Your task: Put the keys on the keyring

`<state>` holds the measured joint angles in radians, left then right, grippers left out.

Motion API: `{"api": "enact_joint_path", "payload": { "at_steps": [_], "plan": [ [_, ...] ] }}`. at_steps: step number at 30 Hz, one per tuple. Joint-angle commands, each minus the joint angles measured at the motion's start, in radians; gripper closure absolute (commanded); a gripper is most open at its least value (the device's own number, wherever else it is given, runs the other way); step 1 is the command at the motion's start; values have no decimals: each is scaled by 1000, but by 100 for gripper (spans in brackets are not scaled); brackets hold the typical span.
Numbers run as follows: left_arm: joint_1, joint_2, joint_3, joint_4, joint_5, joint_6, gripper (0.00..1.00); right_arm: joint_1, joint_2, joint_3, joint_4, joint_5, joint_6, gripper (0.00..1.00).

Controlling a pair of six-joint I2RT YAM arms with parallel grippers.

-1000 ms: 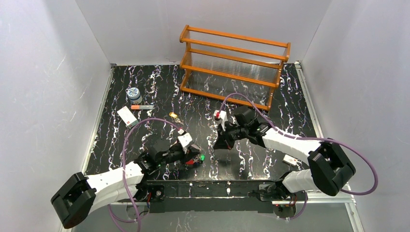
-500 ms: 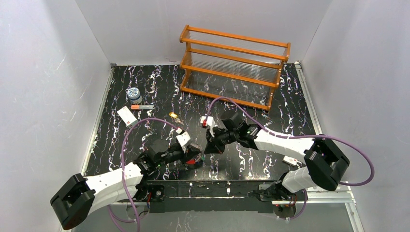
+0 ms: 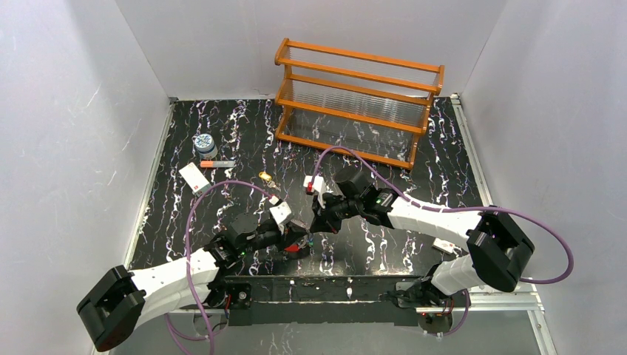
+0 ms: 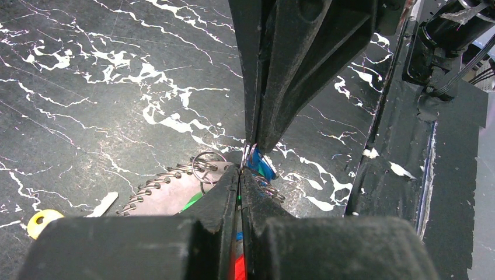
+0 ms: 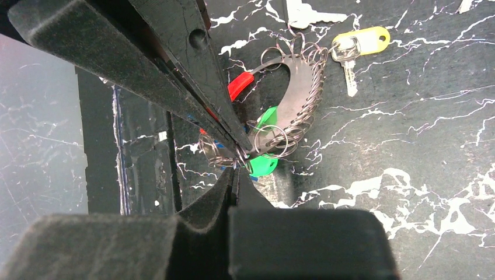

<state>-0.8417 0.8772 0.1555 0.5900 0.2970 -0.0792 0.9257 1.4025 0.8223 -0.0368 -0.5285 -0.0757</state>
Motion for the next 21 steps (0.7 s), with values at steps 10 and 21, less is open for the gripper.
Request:
{"api": "enact_joint_path", "payload": {
  "at_steps": [10, 21],
  "plan": [
    [-6, -16, -3, 22, 13, -5, 100, 14, 7, 56, -13, 55, -1, 99],
    [-5, -27, -7, 16, 6, -8, 100, 14, -16, 39, -24, 125, 31, 99]
  ]
}}
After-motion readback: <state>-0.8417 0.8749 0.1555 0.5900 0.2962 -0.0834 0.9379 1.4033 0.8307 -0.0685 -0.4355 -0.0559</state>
